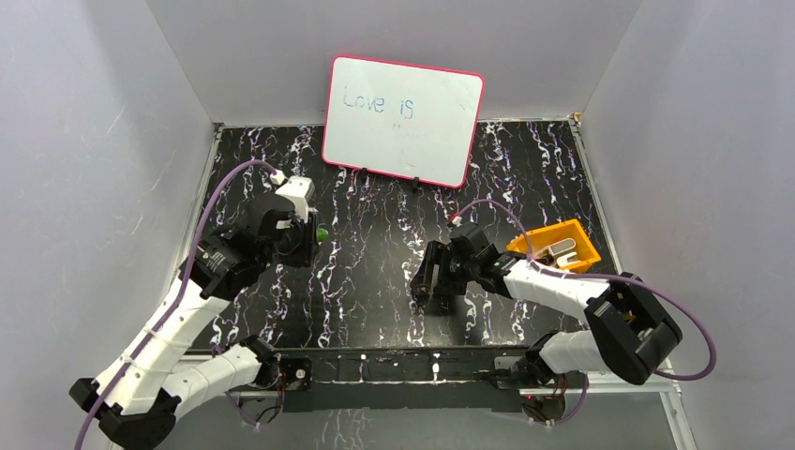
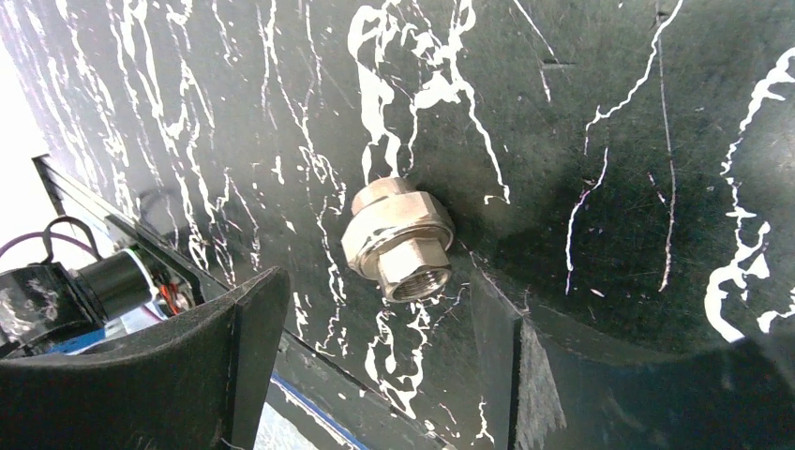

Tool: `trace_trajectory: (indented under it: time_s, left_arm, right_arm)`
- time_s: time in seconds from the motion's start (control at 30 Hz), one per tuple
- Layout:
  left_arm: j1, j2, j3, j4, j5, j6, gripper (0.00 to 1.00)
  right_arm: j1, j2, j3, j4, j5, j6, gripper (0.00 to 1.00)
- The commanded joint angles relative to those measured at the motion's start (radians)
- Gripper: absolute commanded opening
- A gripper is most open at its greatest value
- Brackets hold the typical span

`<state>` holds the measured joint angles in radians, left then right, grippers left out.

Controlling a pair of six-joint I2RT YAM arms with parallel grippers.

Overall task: Install the water faucets
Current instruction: Adjust the adaptor at the center of the board.

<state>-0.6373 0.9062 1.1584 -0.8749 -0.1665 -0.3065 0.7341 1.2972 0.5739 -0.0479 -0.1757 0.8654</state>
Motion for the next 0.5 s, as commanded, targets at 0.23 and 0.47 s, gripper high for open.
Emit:
trace_trajectory:
  time_s: [0.23, 0.47]
  left_arm:
    - [-0.001, -0.003, 0.004, 0.009, 0.024, 0.006, 0.0]
    - [0.0, 0.003, 0.003, 0.013, 0.033, 0.007, 0.0]
  right_arm:
    - [-0.003, 0.064, 0.021, 0.039, -0.029, -0.029, 0.7]
    - [-0.003, 0.093, 0.033, 0.074, -0.033, -0.024, 0.64]
